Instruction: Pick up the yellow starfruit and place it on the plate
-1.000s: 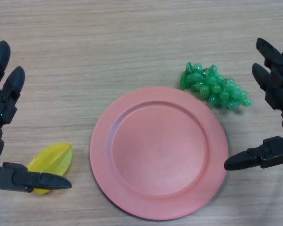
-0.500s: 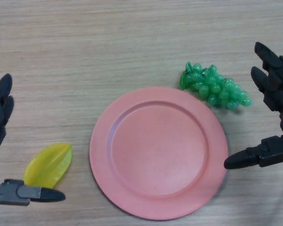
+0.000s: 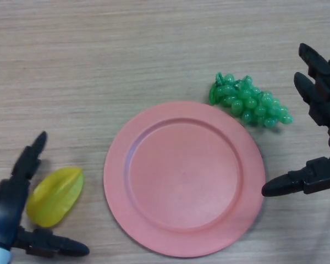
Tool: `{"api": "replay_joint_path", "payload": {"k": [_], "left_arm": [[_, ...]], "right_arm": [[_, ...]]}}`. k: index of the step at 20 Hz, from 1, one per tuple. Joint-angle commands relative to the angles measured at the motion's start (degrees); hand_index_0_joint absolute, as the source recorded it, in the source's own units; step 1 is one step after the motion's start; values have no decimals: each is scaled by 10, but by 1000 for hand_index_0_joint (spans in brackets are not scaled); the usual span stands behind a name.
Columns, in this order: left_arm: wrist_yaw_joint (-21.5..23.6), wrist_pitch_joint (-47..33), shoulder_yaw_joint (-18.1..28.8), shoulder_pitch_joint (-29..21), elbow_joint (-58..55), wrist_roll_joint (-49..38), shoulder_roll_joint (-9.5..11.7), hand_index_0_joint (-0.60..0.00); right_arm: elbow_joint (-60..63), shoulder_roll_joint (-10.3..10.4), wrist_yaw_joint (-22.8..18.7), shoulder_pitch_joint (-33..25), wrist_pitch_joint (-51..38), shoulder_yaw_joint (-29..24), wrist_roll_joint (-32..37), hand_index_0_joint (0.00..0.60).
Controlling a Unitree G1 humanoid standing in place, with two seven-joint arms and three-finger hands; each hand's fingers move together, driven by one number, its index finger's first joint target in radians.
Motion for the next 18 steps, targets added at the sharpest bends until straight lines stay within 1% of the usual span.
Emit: {"api": "replay_joint_path", "payload": {"k": [1,2,3,4,5,6,7,10,12,13,14,15,16,17,18], "left_arm": [[55,-93,14,-11,6,36,26,0],[61,-99,10,-16,17,35,28,0],[62,-99,8,-17,18,37,29,-149],[63,-99,6,-17,19,40,29,-250],[72,-109,2,-18,26,66,33,-399],[82,-120,-1,-18,33,96,38,-501],[79,-127,-6,-12,43,146,46,-599],[77,-117,-3,-13,45,149,47,-600],[78,-115,9,-26,45,123,52,-600],[114,-137,31,-48,59,120,66,-600],[112,-133,37,-52,58,116,71,-600],[117,-124,56,-64,39,109,80,-600],[122,-122,62,-71,32,99,81,-600],[114,-115,66,-80,8,79,83,-549],[112,-114,66,-80,4,77,83,-450]], "right_arm": [[-41,-20,-17,-6,-86,-54,32,0],[-45,-19,-17,-4,-83,-55,33,0],[-47,-20,-15,-3,-81,-56,32,0],[-49,-20,-14,-2,-80,-57,31,0],[-54,-20,-12,1,-83,-62,30,0],[-58,-20,-10,5,-86,-66,30,0],[-65,-20,-7,11,-86,-73,30,0],[-76,-20,-5,14,-69,-78,34,0],[-82,-20,-2,15,-60,-78,35,0],[-85,-21,-1,11,-58,-78,31,0],[-86,-22,0,10,-58,-80,31,0],[-84,-24,3,10,-62,-82,27,0],[-84,-24,3,9,-61,-83,27,0],[-79,-21,2,13,-70,-80,25,0],[-79,-21,2,13,-69,-80,25,0]]}}
